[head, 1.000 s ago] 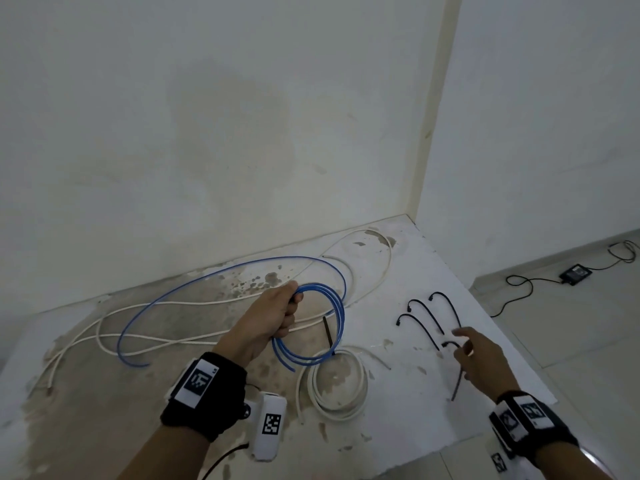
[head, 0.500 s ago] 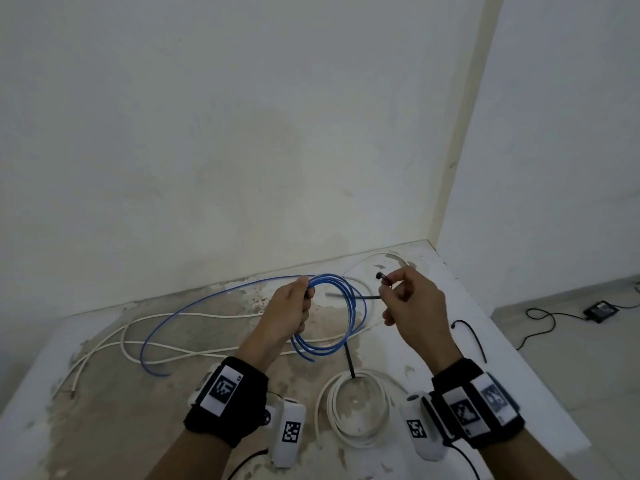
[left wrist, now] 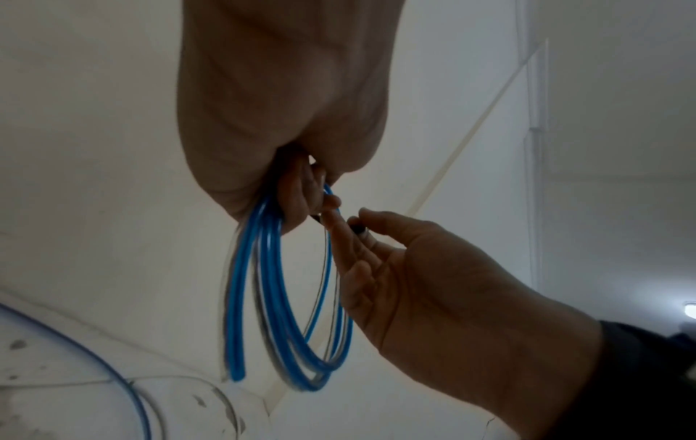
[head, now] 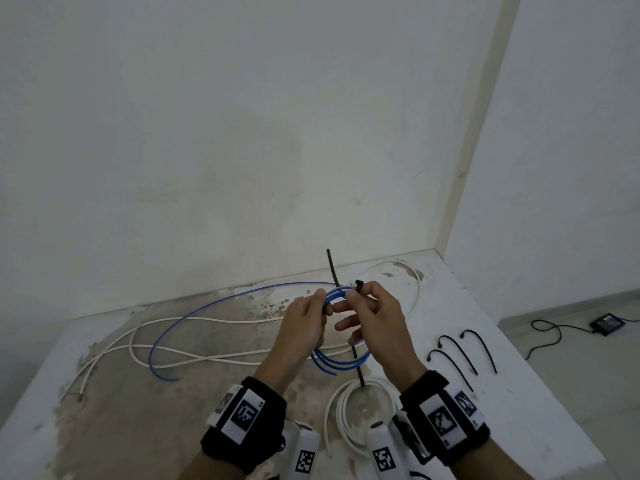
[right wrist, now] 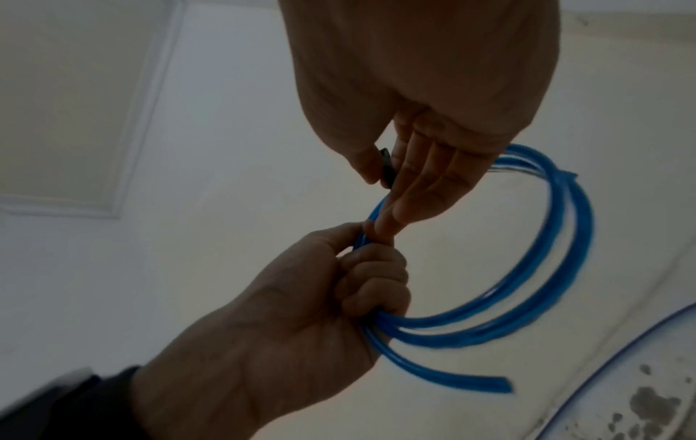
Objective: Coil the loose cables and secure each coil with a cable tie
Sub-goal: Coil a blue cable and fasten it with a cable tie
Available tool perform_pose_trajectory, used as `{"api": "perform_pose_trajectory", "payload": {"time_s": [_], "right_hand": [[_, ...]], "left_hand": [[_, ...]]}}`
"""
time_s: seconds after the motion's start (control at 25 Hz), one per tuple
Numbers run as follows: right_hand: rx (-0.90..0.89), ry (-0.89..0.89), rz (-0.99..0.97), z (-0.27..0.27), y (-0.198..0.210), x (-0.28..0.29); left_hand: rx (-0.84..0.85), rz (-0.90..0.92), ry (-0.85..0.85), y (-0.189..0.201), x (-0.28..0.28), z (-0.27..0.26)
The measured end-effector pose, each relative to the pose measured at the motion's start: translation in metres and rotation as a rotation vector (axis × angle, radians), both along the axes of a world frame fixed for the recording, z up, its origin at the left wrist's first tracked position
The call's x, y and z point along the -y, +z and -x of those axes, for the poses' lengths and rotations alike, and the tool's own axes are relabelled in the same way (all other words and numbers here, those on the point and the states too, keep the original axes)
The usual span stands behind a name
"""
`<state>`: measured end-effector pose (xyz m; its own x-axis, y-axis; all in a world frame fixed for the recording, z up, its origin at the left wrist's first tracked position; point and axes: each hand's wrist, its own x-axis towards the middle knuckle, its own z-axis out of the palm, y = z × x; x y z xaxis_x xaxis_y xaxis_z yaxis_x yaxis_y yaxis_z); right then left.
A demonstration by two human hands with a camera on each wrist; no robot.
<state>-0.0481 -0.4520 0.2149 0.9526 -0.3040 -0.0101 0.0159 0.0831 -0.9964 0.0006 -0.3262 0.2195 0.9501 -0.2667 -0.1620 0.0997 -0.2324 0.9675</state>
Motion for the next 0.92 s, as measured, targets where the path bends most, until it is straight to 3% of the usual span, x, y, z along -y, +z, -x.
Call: {"api": "perform_pose_trajectory", "payload": {"time_s": [0.24, 0.4, 0.72, 0.92], "right_hand": [[0.04, 0.079, 0.143, 0.004, -0.001, -0.004], [0.11, -0.025, 0.311, 0.005, -0.006, -0.01], [0.179, -0.135, 0.217, 0.002, -0.021, -0.01], [0.232, -0.087, 0.3, 0.006, -0.019, -0.016]], "left_hand": [[0.042, -0.006, -0.057, 0.013, -0.013, -0.003], [0.144, -0.025, 0.003, 0.019, -0.014, 0.006], [0.201, -0.063, 0.009, 0.01, -0.015, 0.006], [0.155, -0.151, -0.043, 0.005, -0.015, 0.001]]}}
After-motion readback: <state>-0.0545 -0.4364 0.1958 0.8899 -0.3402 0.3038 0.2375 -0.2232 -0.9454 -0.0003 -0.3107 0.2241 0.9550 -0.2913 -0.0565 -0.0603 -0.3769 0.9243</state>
